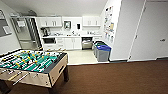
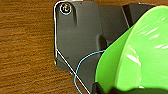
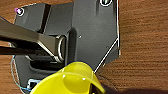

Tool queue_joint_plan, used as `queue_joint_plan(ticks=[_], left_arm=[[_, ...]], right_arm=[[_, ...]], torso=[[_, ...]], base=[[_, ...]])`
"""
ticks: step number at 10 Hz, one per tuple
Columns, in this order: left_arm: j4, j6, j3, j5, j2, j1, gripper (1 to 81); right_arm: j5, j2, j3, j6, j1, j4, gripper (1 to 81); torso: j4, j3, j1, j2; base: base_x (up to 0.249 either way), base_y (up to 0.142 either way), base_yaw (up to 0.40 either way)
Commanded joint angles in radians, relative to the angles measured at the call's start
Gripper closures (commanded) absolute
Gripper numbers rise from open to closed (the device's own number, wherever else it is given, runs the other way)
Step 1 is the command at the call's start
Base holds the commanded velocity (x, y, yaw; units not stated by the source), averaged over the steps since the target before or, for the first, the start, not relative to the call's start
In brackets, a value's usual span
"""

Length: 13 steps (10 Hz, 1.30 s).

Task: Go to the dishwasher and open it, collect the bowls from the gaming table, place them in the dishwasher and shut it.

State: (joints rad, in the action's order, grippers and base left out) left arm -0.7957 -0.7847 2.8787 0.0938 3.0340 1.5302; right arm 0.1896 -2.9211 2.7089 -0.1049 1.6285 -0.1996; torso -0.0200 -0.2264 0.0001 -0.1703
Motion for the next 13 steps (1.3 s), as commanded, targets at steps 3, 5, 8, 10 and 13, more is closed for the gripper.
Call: queue_joint_plan(ticks=[3, 5, 8, 10, 13], left_arm=[[0.004, 0.002, 0.004, -0.04, -0.007, -0.04, 81.1], [0.003, 0.002, 0.004, -0.04, -0.006, -0.04, 81.1], [0.003, 0.002, 0.004, -0.04, -0.006, -0.04, 81.1], [0.004, 0.002, 0.004, -0.04, -0.006, -0.04, 81.1], [0.004, 0.002, 0.004, -0.04, -0.006, -0.04, 81.1]], right_arm=[[-0.05, 0.014, 0.004, 0.002, -0.025, -0.009, 81.1], [-0.048, 0.014, 0.004, 0.002, -0.025, -0.009, 81.1], [-0.05, 0.014, 0.004, 0.002, -0.028, -0.009, 81.1], [-0.05, 0.011, 0.004, 0.004, -0.029, -0.009, 81.1], [-0.05, 0.009, 0.004, 0.004, -0.029, -0.009, 81.1]], torso=[[0.0, 0.0, 0.0, 0.0], [0.0, 0.0, 0.0, 0.0], [0.0, 0.0, 0.001, 0.0], [0.0, 0.0, 0.001, 0.0], [0.0, 0.0, 0.001, 0.0]], base=[[0.17, 0.0, 0.0], [0.168, 0.0, 0.0], [0.168, 0.0, 0.0], [0.168, 0.0, 0.0], [0.168, 0.0, 0.0]])
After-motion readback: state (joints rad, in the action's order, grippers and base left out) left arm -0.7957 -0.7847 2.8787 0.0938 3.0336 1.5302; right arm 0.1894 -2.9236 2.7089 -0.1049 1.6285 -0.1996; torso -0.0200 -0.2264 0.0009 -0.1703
